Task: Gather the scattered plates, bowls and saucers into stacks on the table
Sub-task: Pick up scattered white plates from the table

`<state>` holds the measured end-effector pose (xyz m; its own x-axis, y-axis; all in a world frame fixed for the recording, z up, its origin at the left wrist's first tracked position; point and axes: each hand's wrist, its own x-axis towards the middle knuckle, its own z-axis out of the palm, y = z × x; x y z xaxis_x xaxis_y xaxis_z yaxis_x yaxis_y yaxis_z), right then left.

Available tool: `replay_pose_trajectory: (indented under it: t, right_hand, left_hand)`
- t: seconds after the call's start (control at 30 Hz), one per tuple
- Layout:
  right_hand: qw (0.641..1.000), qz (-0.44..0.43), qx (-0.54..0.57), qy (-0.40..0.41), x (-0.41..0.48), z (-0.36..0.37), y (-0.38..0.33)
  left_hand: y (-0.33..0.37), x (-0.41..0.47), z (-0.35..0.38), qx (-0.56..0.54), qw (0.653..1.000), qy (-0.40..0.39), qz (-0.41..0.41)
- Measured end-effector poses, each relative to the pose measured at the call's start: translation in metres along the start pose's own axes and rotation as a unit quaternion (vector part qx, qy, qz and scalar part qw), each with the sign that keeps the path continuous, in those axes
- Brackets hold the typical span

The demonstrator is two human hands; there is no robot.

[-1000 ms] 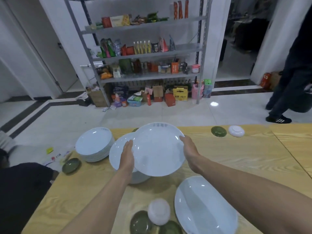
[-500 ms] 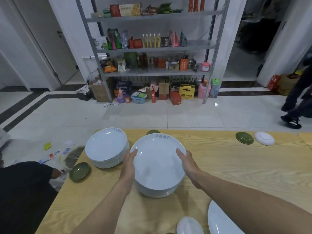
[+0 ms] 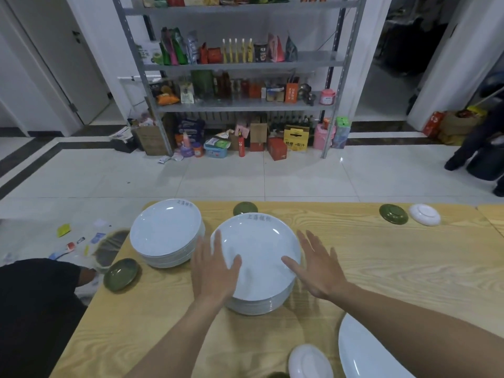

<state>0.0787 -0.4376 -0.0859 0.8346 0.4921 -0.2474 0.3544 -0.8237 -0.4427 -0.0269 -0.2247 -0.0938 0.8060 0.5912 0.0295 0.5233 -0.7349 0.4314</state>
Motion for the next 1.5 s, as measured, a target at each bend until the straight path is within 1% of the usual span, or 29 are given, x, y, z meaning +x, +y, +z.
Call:
replay_pose_trajectory:
  t: [0.03, 0.1, 0.17, 0.23, 0.3, 0.4, 0.47, 0.5, 0.53, 0.6, 0.7, 0.77, 0.83, 0.9, 0.93, 1.03, 1.2, 1.37, 1.5]
  right_hand:
    - [0.997, -0.027, -0.077, 0.001, -0.009, -0.007, 0.009]
    - [0.978, -0.065, -0.197, -0.024, -0.028, -0.015, 0.031]
    - [0.965, -0.063, -0.249, -0.053, -0.046, -0.017, 0.058]
    - [0.961, -0.032, -0.265, -0.068, -0.067, -0.019, 0.086]
    - [0.961, -0.003, -0.267, -0.073, -0.088, -0.022, 0.113]
    - [0.964, 0.033, -0.25, -0.088, -0.118, -0.026, 0.15]
    - [0.963, 0.052, -0.242, -0.107, -0.136, -0.026, 0.17]
    - [0.963, 0.066, -0.231, -0.118, -0.144, -0.025, 0.179]
    - [0.965, 0.084, -0.213, -0.126, -0.152, -0.023, 0.189]
    - [0.969, 0.126, -0.166, -0.129, -0.164, -0.016, 0.209]
    - [0.973, 0.212, -0.042, -0.078, -0.173, -0.002, 0.233]
    - [0.96, 0.271, 0.049, -0.057, -0.174, 0.003, 0.243]
    - [0.935, 0.316, 0.153, -0.05, -0.172, 0.004, 0.248]
    - [0.903, 0.346, 0.252, -0.045, -0.17, 0.004, 0.247]
    - [0.891, 0.353, 0.282, -0.042, -0.169, 0.004, 0.247]
    - [0.876, 0.359, 0.32, -0.026, -0.164, -0.004, 0.243]
    - [0.882, 0.327, 0.339, -0.003, -0.137, -0.043, 0.219]
    - [0.899, 0.262, 0.348, 0.033, -0.097, -0.095, 0.166]
    - [0.901, 0.213, 0.375, 0.04, -0.065, -0.119, 0.109]
  left_hand:
    - [0.01, -0.007, 0.0, 0.044, 0.997, 0.011, 0.065]
    - [0.03, -0.026, 0.007, 0.078, 0.98, 0.008, 0.18]
    - [0.051, -0.049, 0.022, 0.109, 0.961, -0.025, 0.254]
    - [0.072, -0.071, 0.036, 0.13, 0.946, -0.069, 0.29]
    - [0.09, -0.095, 0.047, 0.14, 0.935, -0.105, 0.307]
    - [0.11, -0.124, 0.065, 0.141, 0.93, -0.144, 0.307]
    - [0.125, -0.14, 0.076, 0.145, 0.93, -0.16, 0.296]
    - [0.132, -0.147, 0.085, 0.148, 0.932, -0.178, 0.277]
    - [0.14, -0.153, 0.092, 0.14, 0.938, -0.207, 0.239]
    - [0.152, -0.164, 0.105, 0.111, 0.952, -0.235, 0.164]
    - [0.166, -0.174, 0.12, 0.022, 0.964, -0.262, 0.042]
    - [0.173, -0.175, 0.13, -0.036, 0.956, -0.287, -0.043]
    - [0.18, -0.174, 0.137, -0.091, 0.942, -0.304, -0.11]
    - [0.186, -0.173, 0.139, -0.122, 0.932, -0.302, -0.156]
    - [0.189, -0.172, 0.14, -0.13, 0.93, -0.298, -0.171]
    - [0.196, -0.164, 0.132, -0.144, 0.929, -0.277, -0.197]
    - [0.208, -0.136, 0.094, -0.167, 0.945, -0.211, -0.188]
    - [0.214, -0.091, 0.029, -0.169, 0.96, -0.135, -0.178]
    - [0.193, -0.052, -0.018, -0.186, 0.961, -0.068, -0.191]
